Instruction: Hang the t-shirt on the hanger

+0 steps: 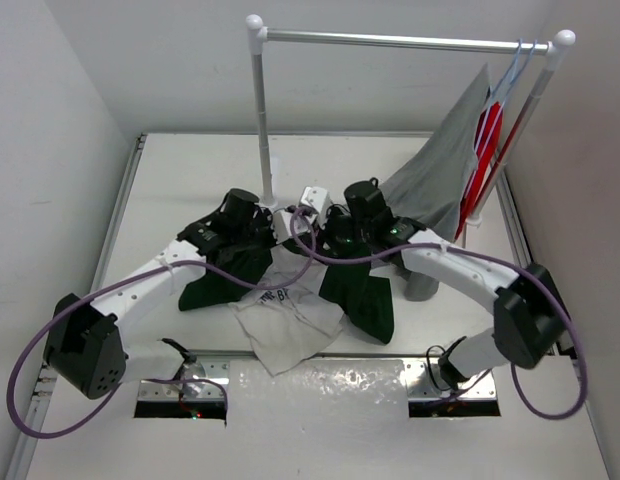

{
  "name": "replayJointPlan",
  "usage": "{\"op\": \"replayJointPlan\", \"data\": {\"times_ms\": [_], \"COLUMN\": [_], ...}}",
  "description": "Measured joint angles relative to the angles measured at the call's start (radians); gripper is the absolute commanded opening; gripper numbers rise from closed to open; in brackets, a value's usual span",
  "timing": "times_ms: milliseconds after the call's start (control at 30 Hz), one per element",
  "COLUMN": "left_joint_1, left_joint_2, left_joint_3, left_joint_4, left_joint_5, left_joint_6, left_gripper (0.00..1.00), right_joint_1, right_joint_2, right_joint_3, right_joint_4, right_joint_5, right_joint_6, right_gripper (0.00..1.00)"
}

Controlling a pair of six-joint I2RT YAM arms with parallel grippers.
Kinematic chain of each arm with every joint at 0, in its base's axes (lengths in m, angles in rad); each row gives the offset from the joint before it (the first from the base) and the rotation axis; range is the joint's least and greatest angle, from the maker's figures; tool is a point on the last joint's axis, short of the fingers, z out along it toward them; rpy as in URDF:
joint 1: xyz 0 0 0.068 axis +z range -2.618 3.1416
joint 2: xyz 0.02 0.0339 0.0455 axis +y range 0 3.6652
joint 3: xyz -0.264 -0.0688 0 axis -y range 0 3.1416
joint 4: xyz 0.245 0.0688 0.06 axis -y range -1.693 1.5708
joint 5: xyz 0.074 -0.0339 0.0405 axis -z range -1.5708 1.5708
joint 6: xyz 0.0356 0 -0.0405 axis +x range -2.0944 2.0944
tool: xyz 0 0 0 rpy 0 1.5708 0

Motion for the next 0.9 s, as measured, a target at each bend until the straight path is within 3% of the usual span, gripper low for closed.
{"op": "replayJointPlan", "data": {"times_ms": [33, 167, 233, 300, 367, 400, 467, 500, 567, 600, 800, 900], "left_joint_1": [0.012, 0.039, 0.025, 0.021, 0.023, 0.023, 0.022, 0.022, 0.022, 0.022, 0.022, 0.021], "left_joint_2": [-0.006, -0.064, -0.123, -0.176, -0.215, -0.226, -0.233, -0.23, -0.224, -0.217, -0.193, -0.177], "left_joint_3": [-0.006, -0.048, -0.068, -0.072, -0.072, -0.072, -0.072, -0.073, -0.074, -0.074, -0.074, -0.066], "left_joint_4": [0.001, -0.005, -0.003, -0.003, -0.003, -0.003, -0.004, -0.003, -0.004, -0.004, -0.009, -0.029], "left_joint_5": [0.0, -0.003, 0.025, 0.039, 0.055, 0.066, 0.087, 0.091, 0.1, 0.106, 0.122, 0.126], "left_joint_6": [-0.007, -0.029, -0.027, -0.028, -0.024, -0.023, -0.021, -0.02, -0.014, -0.007, 0.02, 0.047], "left_gripper": [0.0, 0.0, 0.0, 0.0, 0.0, 0.0, 0.0, 0.0, 0.0, 0.0, 0.0, 0.0], "right_joint_1": [0.001, -0.018, -0.055, -0.095, -0.124, -0.135, -0.146, -0.146, -0.146, -0.145, -0.14, -0.14], "right_joint_2": [0.035, 0.126, 0.145, 0.144, 0.131, 0.123, 0.111, 0.109, 0.1, 0.088, -0.02, -0.071], "right_joint_3": [0.022, 0.066, 0.054, 0.012, -0.05, -0.077, -0.109, -0.111, -0.112, -0.113, -0.11, -0.09], "right_joint_4": [-0.01, 0.018, 0.057, 0.107, 0.164, 0.181, 0.206, 0.216, 0.239, 0.248, 0.182, 0.098], "right_joint_5": [-0.032, -0.141, -0.174, -0.201, -0.215, -0.217, -0.23, -0.238, -0.257, -0.268, -0.364, -0.389], "right_joint_6": [-0.012, -0.008, 0.035, 0.08, 0.105, 0.113, 0.128, 0.135, 0.152, 0.157, 0.124, 0.082], "right_gripper": [0.49, 0.24, 0.23, 0.32, 0.3, 0.13, 0.01, 0.0, 0.01, 0.16, 0.37, 0.56]}}
